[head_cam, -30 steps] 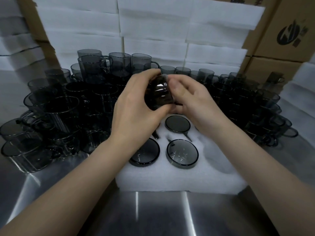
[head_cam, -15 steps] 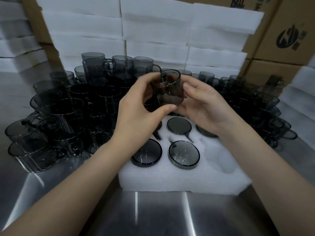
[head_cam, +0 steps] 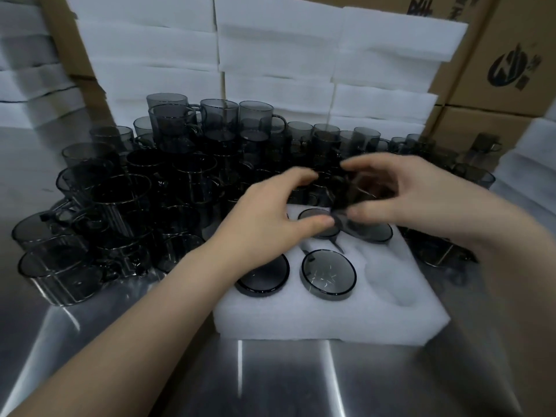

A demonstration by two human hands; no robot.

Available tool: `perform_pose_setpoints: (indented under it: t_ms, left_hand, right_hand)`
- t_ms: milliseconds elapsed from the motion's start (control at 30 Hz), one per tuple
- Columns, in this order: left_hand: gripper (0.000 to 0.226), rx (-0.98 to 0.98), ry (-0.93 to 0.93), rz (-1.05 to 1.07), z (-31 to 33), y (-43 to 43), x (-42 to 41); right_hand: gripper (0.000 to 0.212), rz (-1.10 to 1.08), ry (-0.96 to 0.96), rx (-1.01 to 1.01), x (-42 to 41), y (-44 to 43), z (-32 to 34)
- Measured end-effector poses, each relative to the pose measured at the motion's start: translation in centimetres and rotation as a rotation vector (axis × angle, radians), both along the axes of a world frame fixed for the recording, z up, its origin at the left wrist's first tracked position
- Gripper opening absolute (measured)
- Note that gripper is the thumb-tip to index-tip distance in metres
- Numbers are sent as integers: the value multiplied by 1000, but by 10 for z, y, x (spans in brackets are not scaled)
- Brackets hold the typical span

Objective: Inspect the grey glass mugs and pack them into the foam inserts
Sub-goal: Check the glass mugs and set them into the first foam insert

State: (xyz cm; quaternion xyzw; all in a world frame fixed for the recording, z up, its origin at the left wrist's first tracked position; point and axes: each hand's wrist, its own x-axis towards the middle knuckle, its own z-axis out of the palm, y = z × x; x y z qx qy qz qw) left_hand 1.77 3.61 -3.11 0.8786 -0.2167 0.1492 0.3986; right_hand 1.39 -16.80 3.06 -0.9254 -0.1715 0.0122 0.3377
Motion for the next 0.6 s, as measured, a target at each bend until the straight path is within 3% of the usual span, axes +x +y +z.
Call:
perform_pose_setpoints:
  t_ms: [133, 300, 600]
  left_hand:
    - [43, 261, 129, 127, -3, -2, 7]
    - [28, 226, 167, 196, -2, 0, 9]
    - [26, 185, 177, 203, -2, 0, 10]
  right_hand:
    - [62, 86, 171, -157, -21, -29, 4]
    - [63, 76, 144, -321, -31, -32, -1]
    - [60, 98, 80, -527, -44, -10, -19]
